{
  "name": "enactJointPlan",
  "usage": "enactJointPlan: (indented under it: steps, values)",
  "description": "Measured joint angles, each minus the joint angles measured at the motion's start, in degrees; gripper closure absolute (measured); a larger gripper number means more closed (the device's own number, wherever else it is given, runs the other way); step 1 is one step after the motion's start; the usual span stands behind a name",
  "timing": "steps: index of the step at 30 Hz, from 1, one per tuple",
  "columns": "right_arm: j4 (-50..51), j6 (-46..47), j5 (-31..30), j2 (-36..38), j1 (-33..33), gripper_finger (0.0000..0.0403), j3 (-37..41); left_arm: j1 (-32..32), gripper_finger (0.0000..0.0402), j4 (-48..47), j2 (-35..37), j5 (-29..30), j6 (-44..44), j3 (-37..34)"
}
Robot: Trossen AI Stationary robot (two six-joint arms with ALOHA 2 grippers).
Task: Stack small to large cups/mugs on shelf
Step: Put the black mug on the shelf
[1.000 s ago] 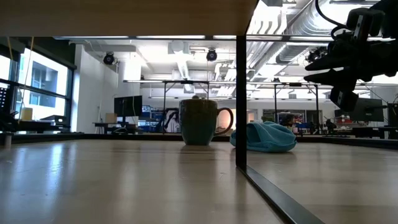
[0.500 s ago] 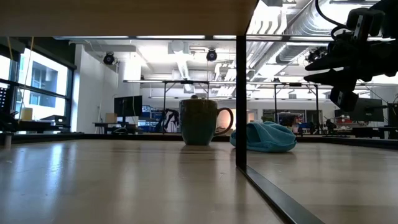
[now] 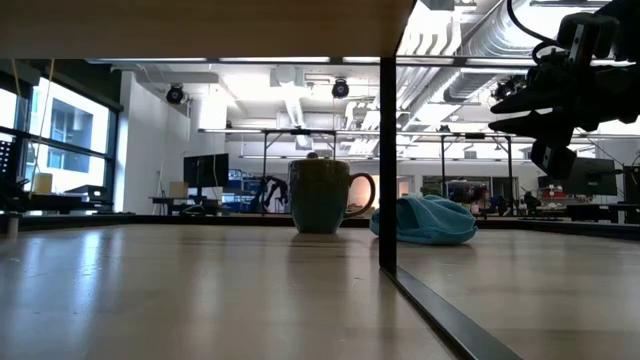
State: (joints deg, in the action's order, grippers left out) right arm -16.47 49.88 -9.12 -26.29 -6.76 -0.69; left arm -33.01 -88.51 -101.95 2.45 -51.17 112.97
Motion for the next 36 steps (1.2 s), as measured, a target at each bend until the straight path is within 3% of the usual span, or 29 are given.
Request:
enactJointPlan:
  steps: [16, 27, 36]
  values:
    - [0.59, -0.01, 0.02, 0.01, 0.00, 0.0322, 0.02, 0.00, 0.0374, -0.03, 0.00, -0.03, -1.81, 0.00]
    - [0.59, -0.01, 0.03, 0.00, -0.01, 0.0322, 0.01, 0.00, 0.0302, -0.96, -0.15, -0.02, -2.60, -0.07]
    - [0.59, -0.03, 0.03, 0.01, 0.00, 0.0322, 0.00, 0.00, 0.0306, -1.44, -0.15, 0.42, -1.88, -0.04]
